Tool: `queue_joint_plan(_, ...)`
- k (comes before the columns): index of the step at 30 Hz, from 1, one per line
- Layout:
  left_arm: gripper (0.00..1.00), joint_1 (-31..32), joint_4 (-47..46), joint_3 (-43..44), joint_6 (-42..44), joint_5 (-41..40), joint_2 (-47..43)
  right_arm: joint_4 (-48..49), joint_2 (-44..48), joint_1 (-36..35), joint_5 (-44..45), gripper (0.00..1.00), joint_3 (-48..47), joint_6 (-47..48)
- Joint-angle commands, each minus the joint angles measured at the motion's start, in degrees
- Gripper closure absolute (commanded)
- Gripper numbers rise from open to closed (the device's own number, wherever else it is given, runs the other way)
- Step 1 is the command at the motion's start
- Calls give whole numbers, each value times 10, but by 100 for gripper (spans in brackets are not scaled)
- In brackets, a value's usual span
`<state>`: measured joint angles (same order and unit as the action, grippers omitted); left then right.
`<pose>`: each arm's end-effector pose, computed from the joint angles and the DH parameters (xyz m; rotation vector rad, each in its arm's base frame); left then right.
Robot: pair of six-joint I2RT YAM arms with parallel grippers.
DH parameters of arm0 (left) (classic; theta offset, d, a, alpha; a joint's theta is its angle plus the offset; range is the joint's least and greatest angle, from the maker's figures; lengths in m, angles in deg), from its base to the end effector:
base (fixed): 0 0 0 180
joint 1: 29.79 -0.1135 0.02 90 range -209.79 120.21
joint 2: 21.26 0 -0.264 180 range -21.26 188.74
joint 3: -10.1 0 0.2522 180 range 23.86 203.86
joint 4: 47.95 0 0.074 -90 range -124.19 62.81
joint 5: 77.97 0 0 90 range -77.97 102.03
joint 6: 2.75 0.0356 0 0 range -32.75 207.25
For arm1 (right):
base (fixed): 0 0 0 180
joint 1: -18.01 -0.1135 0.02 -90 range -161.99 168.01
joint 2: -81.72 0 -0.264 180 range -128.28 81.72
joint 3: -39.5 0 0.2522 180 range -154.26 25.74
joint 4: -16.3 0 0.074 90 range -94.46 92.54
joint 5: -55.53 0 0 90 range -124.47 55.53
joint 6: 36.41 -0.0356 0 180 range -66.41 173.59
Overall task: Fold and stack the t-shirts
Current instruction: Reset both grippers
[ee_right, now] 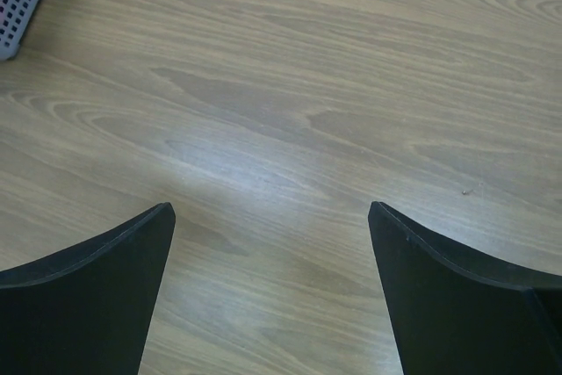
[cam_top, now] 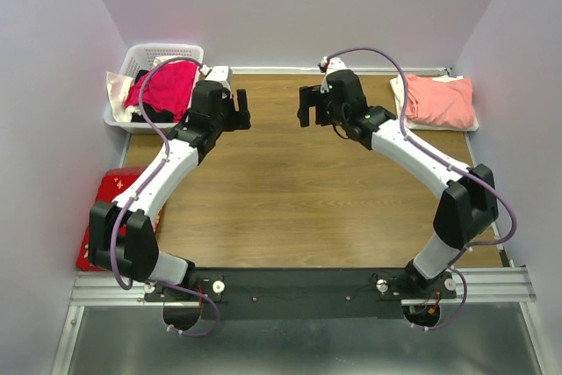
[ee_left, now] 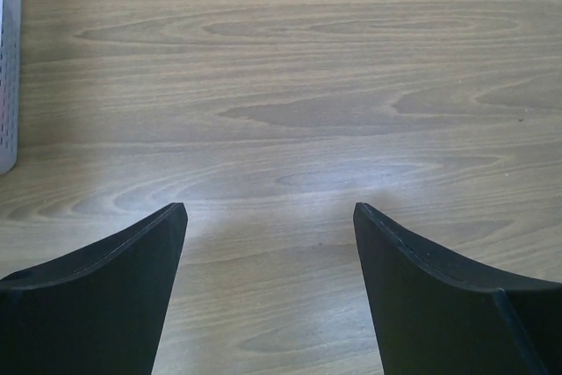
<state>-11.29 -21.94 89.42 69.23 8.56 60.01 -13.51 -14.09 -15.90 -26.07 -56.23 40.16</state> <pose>0.3124 -0.1023 0.3145 -0.0291 2.0742 -0.3311 0.3296 0.2153 0.3214 -0.2860 2.0857 0.3471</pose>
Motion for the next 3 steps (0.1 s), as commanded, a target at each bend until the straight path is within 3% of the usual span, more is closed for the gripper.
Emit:
queue_joint_plan(1,14,4,0,11,-2,-19,-2,4,-20,-4,20,0,-35,8)
queue_joint_plan(3,14,4,-2,11,-2,-21,-1,4,-18,-5,17,0,-34,13)
